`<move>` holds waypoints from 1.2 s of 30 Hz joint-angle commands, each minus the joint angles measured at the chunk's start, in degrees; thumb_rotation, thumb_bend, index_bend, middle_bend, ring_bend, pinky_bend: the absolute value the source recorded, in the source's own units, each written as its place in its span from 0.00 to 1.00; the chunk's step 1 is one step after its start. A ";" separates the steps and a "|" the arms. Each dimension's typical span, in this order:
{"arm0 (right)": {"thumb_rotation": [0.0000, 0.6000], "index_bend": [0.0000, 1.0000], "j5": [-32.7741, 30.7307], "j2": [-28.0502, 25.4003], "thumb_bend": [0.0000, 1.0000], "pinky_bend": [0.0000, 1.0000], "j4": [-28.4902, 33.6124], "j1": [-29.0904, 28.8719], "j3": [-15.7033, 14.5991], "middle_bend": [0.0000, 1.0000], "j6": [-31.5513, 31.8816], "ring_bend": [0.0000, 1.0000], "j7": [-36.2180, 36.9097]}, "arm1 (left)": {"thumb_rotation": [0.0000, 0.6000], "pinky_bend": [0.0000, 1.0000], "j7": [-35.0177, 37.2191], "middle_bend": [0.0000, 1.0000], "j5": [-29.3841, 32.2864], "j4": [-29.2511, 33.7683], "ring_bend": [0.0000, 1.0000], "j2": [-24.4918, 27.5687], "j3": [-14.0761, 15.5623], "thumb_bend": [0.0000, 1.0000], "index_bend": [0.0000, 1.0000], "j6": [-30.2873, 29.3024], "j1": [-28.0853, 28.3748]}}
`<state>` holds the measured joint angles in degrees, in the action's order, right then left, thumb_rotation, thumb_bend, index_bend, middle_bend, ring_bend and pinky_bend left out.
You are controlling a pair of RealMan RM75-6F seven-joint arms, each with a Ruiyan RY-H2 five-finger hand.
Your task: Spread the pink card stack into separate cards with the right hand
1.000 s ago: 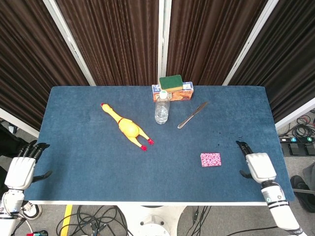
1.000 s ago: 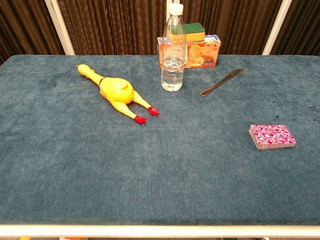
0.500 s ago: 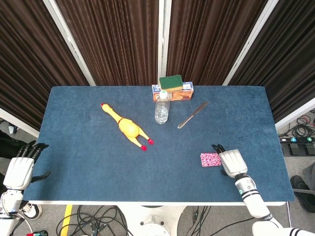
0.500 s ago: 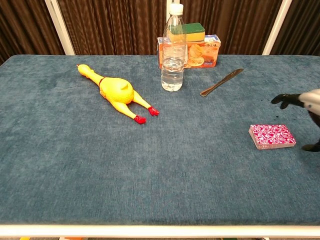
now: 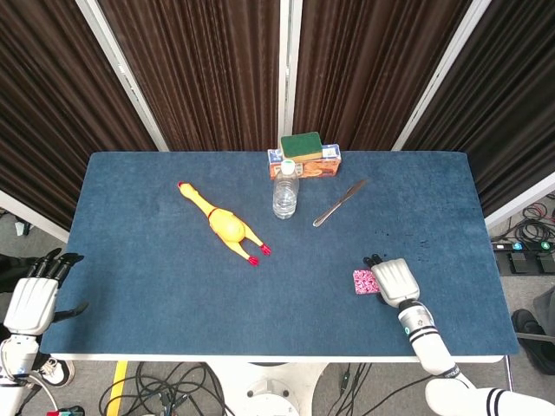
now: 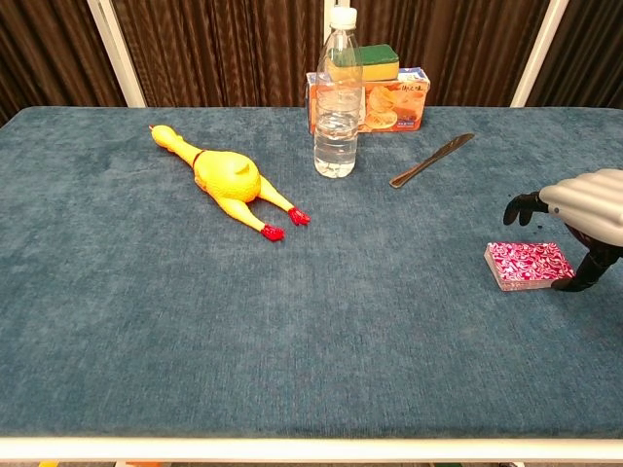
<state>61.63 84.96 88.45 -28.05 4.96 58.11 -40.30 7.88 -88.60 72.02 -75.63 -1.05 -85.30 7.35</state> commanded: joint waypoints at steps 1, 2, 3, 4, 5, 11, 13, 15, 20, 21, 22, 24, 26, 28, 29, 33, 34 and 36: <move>1.00 0.26 0.40 0.30 0.09 0.78 -0.35 -0.14 -0.35 0.26 0.34 0.71 0.38 | 1.00 0.18 0.08 0.19 0.03 -0.08 0.09 -0.02 -0.02 0.03 0.19 0.07 0.04; 1.00 0.26 0.46 0.42 0.09 0.78 -0.49 -0.21 -0.47 0.26 0.45 0.71 0.52 | 1.00 0.18 0.11 0.19 0.04 -0.12 0.09 -0.05 -0.01 0.03 0.19 0.08 0.02; 1.00 0.27 0.48 0.51 0.09 0.78 -0.58 -0.28 -0.52 0.26 0.53 0.71 0.63 | 1.00 0.18 0.13 0.19 0.05 -0.15 0.09 -0.07 -0.01 0.03 0.19 0.06 0.01; 1.00 0.27 0.52 0.60 0.09 0.78 -0.69 -0.35 -0.55 0.27 0.63 0.71 0.74 | 1.00 0.18 0.11 0.19 0.06 -0.18 0.09 -0.09 -0.01 0.03 0.19 0.01 -0.03; 1.00 0.27 0.58 0.71 0.09 0.78 -0.83 -0.42 -0.60 0.27 0.72 0.71 0.83 | 1.00 0.18 0.08 0.19 0.09 -0.24 0.09 -0.13 -0.03 0.04 0.19 -0.04 -0.06; 1.00 0.28 0.19 1.55 0.09 0.78 -1.86 -0.92 -1.01 0.28 0.76 0.71 0.89 | 1.00 0.18 0.32 0.19 0.23 -0.37 0.09 -0.13 -0.11 0.03 0.19 -0.17 -0.18; 1.00 0.28 -0.04 1.87 0.09 0.78 -2.10 -1.08 -1.20 0.28 0.68 0.71 0.84 | 1.00 0.18 0.32 0.19 0.21 -0.42 0.09 -0.13 -0.10 0.04 0.19 -0.19 -0.19; 1.00 0.28 -0.24 2.19 0.10 0.78 -2.33 -1.19 -1.38 0.28 0.71 0.71 0.78 | 1.00 0.18 0.37 0.19 0.22 -0.45 0.09 -0.15 -0.07 0.04 0.19 -0.12 -0.20; 1.00 0.30 -0.45 2.77 0.10 0.78 -2.86 -1.36 -1.56 0.30 1.17 0.71 0.72 | 1.00 0.18 0.55 0.19 0.35 -0.63 0.09 -0.21 -0.09 0.03 0.19 0.07 -0.18; 1.00 0.31 -0.48 2.88 0.10 0.78 -2.99 -1.40 -1.61 0.30 1.26 0.71 0.73 | 1.00 0.18 0.59 0.19 0.35 -0.68 0.09 -0.24 -0.08 0.04 0.19 0.06 -0.19; 1.00 0.31 -0.60 2.94 0.10 0.78 -3.07 -1.42 -1.64 0.31 1.27 0.71 0.73 | 1.00 0.18 0.64 0.19 0.35 -0.71 0.09 -0.25 -0.09 0.03 0.19 0.03 -0.21; 1.00 0.32 -0.84 3.10 0.10 0.78 -3.21 -1.50 -1.75 0.32 1.29 0.72 0.60 | 1.00 0.18 0.68 0.19 0.36 -0.79 0.09 -0.27 -0.09 0.03 0.19 0.06 -0.21; 1.00 0.33 -1.04 3.21 0.10 0.78 -3.28 -1.61 -1.83 0.32 1.28 0.74 0.48 | 1.00 0.18 0.70 0.19 0.40 -0.86 0.09 -0.31 -0.11 0.03 0.19 0.06 -0.22; 1.00 0.33 -1.14 3.32 0.10 0.78 -3.40 -1.70 -1.84 0.33 1.33 0.75 0.49 | 1.00 0.18 0.73 0.19 0.42 -0.90 0.09 -0.31 -0.11 0.04 0.19 0.07 -0.23; 1.00 0.33 -1.25 3.35 0.10 0.78 -3.43 -1.75 -1.86 0.33 1.31 0.75 0.48 | 1.00 0.18 0.77 0.19 0.43 -0.92 0.09 -0.30 -0.11 0.04 0.19 0.07 -0.25; 1.00 0.33 -1.24 3.56 0.10 0.78 -3.57 -1.82 -2.01 0.33 1.57 0.75 0.60 | 1.00 0.18 0.90 0.19 0.46 -1.01 0.09 -0.31 -0.11 0.04 0.19 0.06 -0.29; 1.00 0.34 -1.25 3.57 0.10 0.78 -3.60 -1.84 -2.03 0.33 1.60 0.75 0.62 | 1.00 0.18 0.91 0.19 0.45 -1.04 0.09 -0.32 -0.07 0.04 0.19 0.08 -0.30; 1.00 0.34 -1.33 3.62 0.10 0.78 -3.69 -1.93 -2.06 0.33 1.68 0.75 0.53 | 1.00 0.18 0.91 0.19 0.43 -1.09 0.09 -0.36 -0.03 0.04 0.19 0.16 -0.29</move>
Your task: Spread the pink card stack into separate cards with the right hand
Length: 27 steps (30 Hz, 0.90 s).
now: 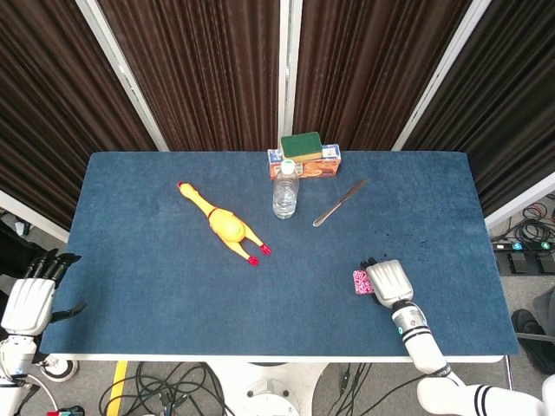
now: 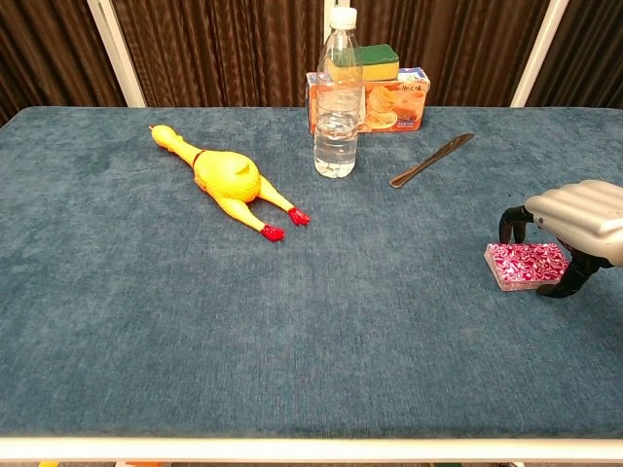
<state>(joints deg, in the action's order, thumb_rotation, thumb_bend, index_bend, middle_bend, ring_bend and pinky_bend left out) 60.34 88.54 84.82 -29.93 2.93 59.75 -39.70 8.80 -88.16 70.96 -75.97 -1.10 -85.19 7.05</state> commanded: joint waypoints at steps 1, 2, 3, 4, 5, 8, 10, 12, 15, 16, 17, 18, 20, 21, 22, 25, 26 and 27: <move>1.00 0.34 -0.11 0.06 0.10 0.78 -0.12 -0.08 -0.04 0.33 0.05 0.75 -0.09 | 1.00 0.18 0.02 0.19 -0.01 -0.05 0.09 -0.04 0.03 0.04 0.19 0.06 0.01; 1.00 0.34 -0.18 0.08 0.10 0.78 -0.16 -0.10 -0.06 0.33 0.04 0.75 -0.08 | 1.00 0.18 0.03 0.19 -0.04 -0.07 0.09 -0.06 0.06 0.03 0.19 0.08 0.01; 1.00 0.34 -0.28 0.08 0.10 0.78 -0.20 -0.14 -0.07 0.33 0.00 0.75 -0.04 | 1.00 0.18 0.03 0.19 -0.07 -0.11 0.09 -0.07 0.09 0.04 0.19 0.09 0.01; 1.00 0.34 -0.31 0.09 0.10 0.78 -0.24 -0.17 -0.08 0.33 -0.02 0.75 0.02 | 1.00 0.18 0.02 0.19 -0.08 -0.12 0.09 -0.09 0.08 0.03 0.19 0.09 0.02; 1.00 0.34 -0.34 0.10 0.10 0.78 -0.28 -0.18 -0.11 0.33 -0.04 0.75 0.06 | 1.00 0.18 0.04 0.19 -0.07 -0.12 0.09 -0.10 0.06 0.03 0.19 0.11 0.04; 1.00 0.34 -0.46 0.09 0.10 0.78 -0.37 -0.26 -0.18 0.33 -0.11 0.75 0.19 | 1.00 0.18 0.14 0.19 -0.06 -0.10 0.09 -0.07 0.06 0.03 0.19 0.14 0.04; 1.00 0.34 -0.58 0.11 0.10 0.78 -0.42 -0.31 -0.20 0.33 -0.11 0.75 0.21 | 1.00 0.18 0.22 0.19 -0.06 -0.09 0.09 -0.06 0.09 0.03 0.19 0.16 0.02; 1.00 0.34 -0.63 0.14 0.10 0.78 -0.47 -0.36 -0.23 0.33 -0.08 0.75 0.24 | 1.00 0.18 0.29 0.19 -0.09 -0.07 0.09 -0.05 0.12 0.03 0.19 0.17 0.01; 1.00 0.34 -0.63 0.18 0.10 0.78 -0.46 -0.37 -0.29 0.34 0.00 0.75 0.44 | 1.00 0.18 0.94 0.19 -0.13 0.17 0.09 0.07 0.16 0.03 0.19 0.27 0.04; 1.00 0.34 -0.60 0.16 0.10 0.78 -0.43 -0.38 -0.29 0.34 0.03 0.75 0.50 | 1.00 0.18 1.04 0.19 -0.14 0.19 0.09 0.12 0.15 0.03 0.19 0.28 0.06; 1.00 0.34 -0.63 0.09 0.10 0.78 -0.36 -0.41 -0.26 0.34 0.02 0.75 0.55 | 1.00 0.18 1.00 0.19 -0.16 0.16 0.09 0.15 0.16 0.04 0.19 0.25 0.05; 1.00 0.34 -0.72 -0.01 0.10 0.78 -0.21 -0.44 -0.19 0.34 0.04 0.75 0.64 | 1.00 0.18 1.02 0.19 -0.17 0.15 0.09 0.16 0.16 0.04 0.19 0.20 0.02; 1.00 0.34 -0.80 -0.20 0.10 0.78 -0.01 -0.54 -0.10 0.34 0.02 0.75 0.67 | 1.00 0.18 1.10 0.19 -0.19 0.17 0.09 0.18 0.19 0.04 0.19 0.20 0.01; 1.00 0.34 -0.91 -0.33 0.10 0.78 0.14 -0.59 -0.07 0.34 -0.01 0.75 0.65 | 1.00 0.18 1.08 0.19 -0.16 0.13 0.09 0.19 0.17 0.04 0.19 0.22 0.01; 1.00 0.34 -0.98 -0.39 0.10 0.78 0.22 -0.63 -0.06 0.34 -0.02 0.75 0.63 | 1.00 0.18 1.12 0.19 -0.12 0.12 0.09 0.19 0.17 0.03 0.19 0.29 0.03; 1.00 0.34 -1.15 -0.49 0.10 0.78 0.37 -0.73 -0.07 0.34 0.01 0.75 0.52 | 1.00 0.18 1.18 0.19 -0.12 0.10 0.09 0.17 0.21 0.03 0.19 0.37 0.02; 1.00 0.34 -1.20 -0.48 0.10 0.78 0.37 -0.77 -0.06 0.34 0.04 0.75 0.46 | 1.00 0.18 1.19 0.19 -0.12 0.09 0.09 0.15 0.21 0.04 0.19 0.37 0.03; 1.00 0.34 -1.27 -0.44 0.10 0.78 0.33 -0.79 -0.10 0.34 0.10 0.75 0.35 | 1.00 0.18 1.23 0.19 -0.13 0.11 0.09 0.16 0.20 0.04 0.19 0.37 0.04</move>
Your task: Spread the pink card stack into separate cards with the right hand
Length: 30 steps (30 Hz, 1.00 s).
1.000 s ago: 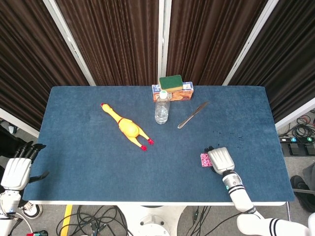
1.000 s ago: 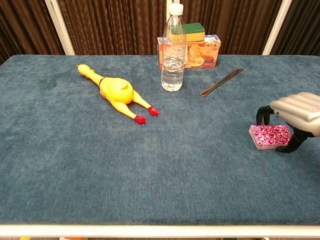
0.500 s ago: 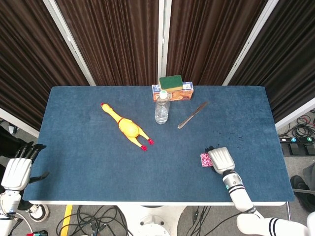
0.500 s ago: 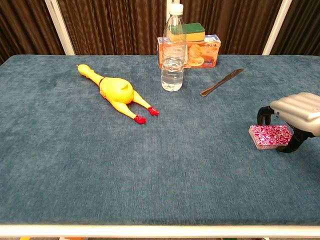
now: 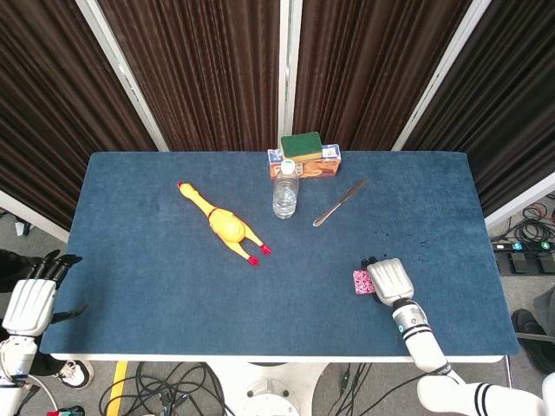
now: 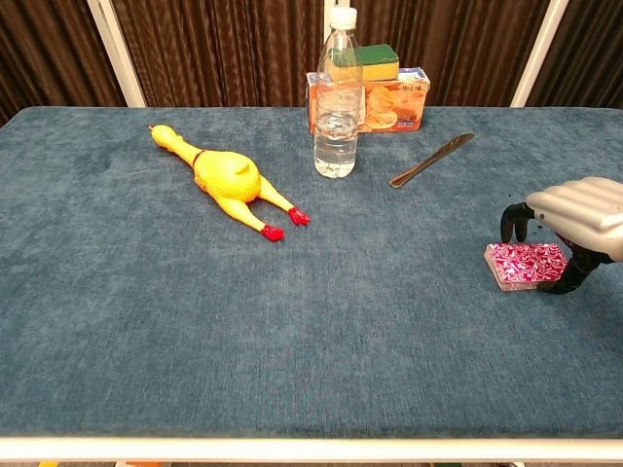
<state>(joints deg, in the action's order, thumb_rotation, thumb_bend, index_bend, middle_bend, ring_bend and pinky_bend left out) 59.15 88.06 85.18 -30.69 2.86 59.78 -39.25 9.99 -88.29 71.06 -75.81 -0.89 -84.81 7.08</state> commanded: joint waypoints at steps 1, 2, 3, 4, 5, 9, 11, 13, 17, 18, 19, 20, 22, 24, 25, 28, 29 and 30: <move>1.00 0.35 -0.12 0.09 0.10 0.78 -0.06 -0.05 -0.05 0.34 0.10 0.75 -0.16 | 1.00 0.18 0.05 0.19 -0.01 -0.01 0.09 0.00 -0.01 0.03 0.19 -0.01 0.00; 1.00 0.35 -0.16 0.13 0.10 0.78 -0.10 -0.07 -0.08 0.35 0.12 0.75 -0.21 | 1.00 0.18 0.05 0.19 0.00 -0.03 0.09 -0.01 -0.01 0.03 0.19 -0.02 -0.01; 1.00 0.35 -0.20 0.19 0.10 0.78 -0.15 -0.11 -0.12 0.35 0.12 0.75 -0.28 | 1.00 0.18 0.10 0.19 0.02 -0.05 0.09 -0.02 0.00 0.04 0.19 -0.01 -0.03; 1.00 0.36 -0.24 0.23 0.10 0.78 -0.18 -0.14 -0.15 0.35 0.09 0.75 -0.30 | 1.00 0.18 0.10 0.19 0.03 -0.05 0.09 -0.02 0.00 0.03 0.19 0.01 -0.03; 1.00 0.36 -0.30 0.26 0.10 0.78 -0.21 -0.17 -0.18 0.36 0.04 0.75 -0.31 | 1.00 0.18 0.08 0.19 0.04 -0.06 0.09 -0.02 0.00 0.04 0.19 0.03 -0.02; 1.00 0.37 -0.39 0.45 0.10 0.78 -0.36 -0.25 -0.30 0.37 0.01 0.75 -0.29 | 1.00 0.18 0.06 0.19 0.00 -0.14 0.09 -0.05 0.05 0.04 0.19 0.06 -0.03; 1.00 0.38 -0.32 0.51 0.10 0.78 -0.40 -0.26 -0.37 0.37 0.11 0.75 -0.29 | 1.00 0.18 0.12 0.19 -0.01 -0.17 0.09 -0.07 0.06 0.03 0.19 0.12 0.00; 1.00 0.39 -0.27 0.52 0.10 0.78 -0.37 -0.25 -0.37 0.38 0.24 0.75 -0.21 | 1.00 0.18 0.14 0.19 -0.04 -0.26 0.09 -0.10 0.09 0.03 0.19 0.07 -0.04; 1.00 0.40 -0.19 0.56 0.11 0.78 -0.42 -0.21 -0.40 0.39 0.50 0.75 -0.12 | 1.00 0.18 0.24 0.19 -0.03 -0.37 0.09 -0.15 0.12 0.04 0.19 0.03 -0.10; 1.00 0.40 -0.19 0.56 0.11 0.78 -0.46 -0.22 -0.40 0.39 0.55 0.75 -0.12 | 1.00 0.18 0.27 0.19 -0.02 -0.36 0.09 -0.15 0.08 0.04 0.19 0.06 -0.06; 1.00 0.40 -0.20 0.57 0.11 0.78 -0.48 -0.22 -0.40 0.39 0.54 0.75 -0.10 | 1.00 0.18 0.27 0.19 -0.01 -0.35 0.09 -0.15 0.06 0.03 0.19 0.09 -0.03; 1.00 0.41 -0.22 0.57 0.11 0.78 -0.50 -0.23 -0.39 0.40 0.55 0.75 -0.08 | 1.00 0.18 0.25 0.19 -0.01 -0.34 0.09 -0.15 0.06 0.03 0.19 0.12 -0.01; 1.00 0.42 -0.17 0.60 0.12 0.78 -0.56 -0.26 -0.36 0.40 0.62 0.75 -0.03 | 1.00 0.18 0.23 0.19 -0.02 -0.31 0.09 -0.13 0.08 0.03 0.19 0.17 0.01; 1.00 0.42 -0.10 0.60 0.12 0.78 -0.56 -0.28 -0.35 0.41 0.67 0.75 0.07 | 1.00 0.18 0.21 0.19 -0.04 -0.29 0.09 -0.14 0.10 0.04 0.19 0.15 -0.01; 1.00 0.42 -0.07 0.58 0.12 0.78 -0.52 -0.28 -0.34 0.41 0.68 0.75 0.13 | 1.00 0.18 0.23 0.19 -0.02 -0.29 0.09 -0.15 0.11 0.04 0.19 0.15 -0.03; 1.00 0.42 0.08 0.45 0.12 0.78 -0.37 -0.35 -0.25 0.41 0.76 0.75 0.26 | 1.00 0.18 0.33 0.19 -0.01 -0.35 0.09 -0.15 0.13 0.03 0.19 0.16 -0.06; 1.00 0.42 0.12 0.41 0.12 0.78 -0.30 -0.36 -0.24 0.41 0.79 0.75 0.29 | 1.00 0.18 0.37 0.19 -0.01 -0.37 0.09 -0.14 0.11 0.04 0.19 0.18 -0.04; 1.00 0.42 0.19 0.38 0.12 0.78 -0.24 -0.36 -0.25 0.41 0.87 0.75 0.28 | 1.00 0.18 0.39 0.19 -0.01 -0.36 0.09 -0.13 0.11 0.04 0.19 0.20 -0.02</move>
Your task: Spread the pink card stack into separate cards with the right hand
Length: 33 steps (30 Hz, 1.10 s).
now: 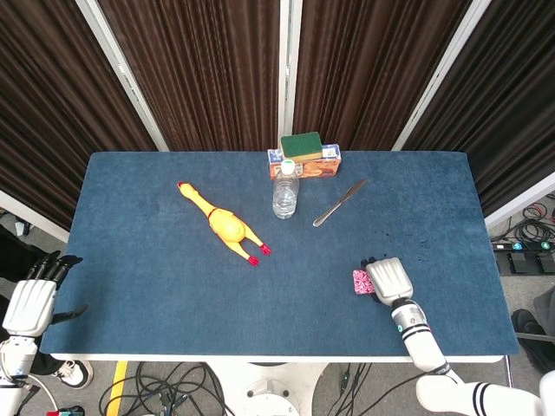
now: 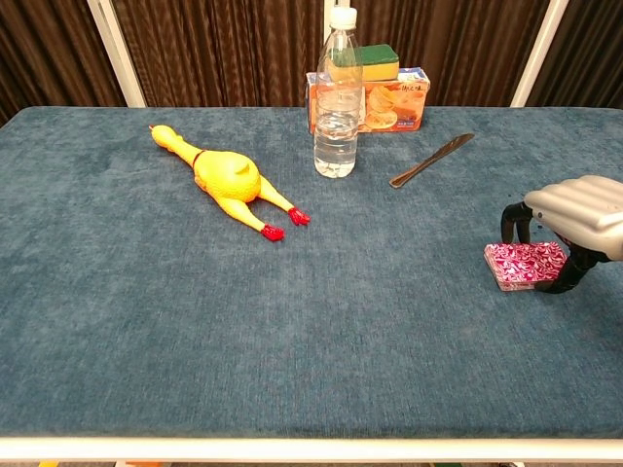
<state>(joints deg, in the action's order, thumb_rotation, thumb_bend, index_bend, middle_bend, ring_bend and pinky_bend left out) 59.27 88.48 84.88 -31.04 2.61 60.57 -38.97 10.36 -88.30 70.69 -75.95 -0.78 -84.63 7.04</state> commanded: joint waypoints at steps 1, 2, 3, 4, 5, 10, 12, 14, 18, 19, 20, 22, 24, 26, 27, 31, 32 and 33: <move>1.00 0.42 0.12 -0.05 0.12 0.78 0.11 0.00 0.00 0.41 0.15 0.75 0.02 | 1.00 0.18 0.04 0.19 0.01 0.01 0.09 0.01 -0.01 0.04 0.19 0.02 0.01; 1.00 0.42 0.18 -0.08 0.12 0.78 0.19 0.01 0.00 0.41 0.21 0.75 0.04 | 1.00 0.18 0.06 0.19 0.01 0.01 0.09 0.01 -0.02 0.04 0.19 0.00 0.00; 1.00 0.43 0.27 -0.14 0.12 0.78 0.30 0.01 0.00 0.41 0.31 0.75 0.03 | 1.00 0.18 0.08 0.19 -0.01 -0.01 0.09 0.02 -0.01 0.04 0.19 -0.05 -0.02; 1.00 0.43 0.35 -0.20 0.12 0.78 0.40 0.01 -0.01 0.41 0.38 0.75 0.01 | 1.00 0.18 0.08 0.19 -0.02 -0.02 0.09 0.01 -0.01 0.04 0.19 -0.06 -0.02; 1.00 0.43 0.41 -0.26 0.12 0.78 0.53 0.01 0.00 0.41 0.46 0.75 0.00 | 1.00 0.18 0.08 0.19 -0.01 -0.03 0.09 0.02 -0.02 0.03 0.19 -0.05 -0.01; 1.00 0.43 0.82 -0.79 0.12 0.78 1.61 -0.11 0.30 0.42 1.00 0.75 -0.04 | 1.00 0.18 0.05 0.19 0.00 -0.06 0.09 -0.01 0.00 0.03 0.19 -0.02 -0.02; 1.00 0.44 0.92 -1.06 0.12 0.78 2.15 -0.25 0.52 0.42 1.18 0.75 -0.20 | 1.00 0.18 0.05 0.19 -0.01 -0.07 0.09 -0.04 -0.01 0.04 0.19 -0.04 -0.02; 1.00 0.44 0.88 -1.28 0.12 0.78 2.64 -0.44 0.82 0.42 1.28 0.75 -0.32 | 1.00 0.18 0.11 0.19 0.03 -0.09 0.09 -0.05 0.00 0.04 0.19 0.01 -0.03; 1.00 0.44 0.27 -1.46 0.12 0.78 3.54 -1.58 2.05 0.42 1.02 0.75 -1.23 | 1.00 0.18 0.20 0.19 0.05 -0.14 0.09 -0.03 0.00 0.04 0.19 -0.06 -0.09; 1.00 0.44 0.04 -1.34 0.12 0.78 3.60 -1.99 2.39 0.42 0.85 0.75 -1.62 | 1.00 0.18 0.19 0.19 0.04 -0.12 0.09 0.00 -0.04 0.03 0.19 -0.12 -0.08; 1.00 0.44 -0.21 -1.15 0.12 0.78 3.60 -2.47 2.80 0.42 0.64 0.75 -2.00 | 1.00 0.18 0.18 0.19 0.02 -0.10 0.09 0.05 -0.07 0.03 0.19 -0.20 -0.09; 1.00 0.44 -1.04 -0.50 0.13 0.78 3.42 -3.73 3.89 0.42 -0.10 0.75 -2.68 | 1.00 0.18 0.16 0.19 0.00 0.05 0.09 0.18 -0.13 0.03 0.19 -0.36 -0.11; 1.00 0.44 -2.29 0.27 0.13 0.78 2.81 -5.27 5.19 0.42 -1.10 0.75 -3.48 | 1.00 0.18 0.11 0.19 -0.03 0.13 0.09 0.33 -0.15 0.03 0.19 -0.47 -0.15; 1.00 0.44 -3.37 1.12 0.13 0.78 2.02 -6.64 6.13 0.42 -1.99 0.75 -4.19 | 1.00 0.18 0.14 0.19 0.02 0.14 0.09 0.37 -0.14 0.04 0.19 -0.48 -0.19; 1.00 0.44 -4.23 1.73 0.13 0.78 1.39 -7.52 6.65 0.42 -2.70 0.75 -4.61 | 1.00 0.18 0.19 0.19 0.08 0.11 0.09 0.37 -0.15 0.04 0.19 -0.43 -0.21; 1.00 0.44 -7.10 4.00 0.13 0.78 -1.44 -10.27 7.97 0.42 -4.49 0.75 -6.21 | 1.00 0.18 0.43 0.19 0.24 -0.16 0.09 0.28 -0.15 0.03 0.19 -0.30 -0.26; 1.00 0.44 -7.81 4.57 0.13 0.78 -2.12 -10.84 8.22 0.42 -4.83 0.75 -6.52 | 1.00 0.18 0.50 0.19 0.25 -0.24 0.09 0.26 -0.15 0.03 0.19 -0.33 -0.29; 1.00 0.44 -8.69 5.38 0.13 0.78 -3.06 -11.58 8.51 0.42 -5.27 0.75 -6.84 | 1.00 0.18 0.58 0.19 0.26 -0.33 0.09 0.26 -0.17 0.04 0.19 -0.35 -0.30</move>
<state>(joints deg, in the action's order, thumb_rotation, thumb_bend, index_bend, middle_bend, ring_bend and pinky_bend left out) 51.79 92.70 83.08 -41.63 10.46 56.14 -45.06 10.94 -88.04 70.35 -75.69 -0.94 -84.98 6.75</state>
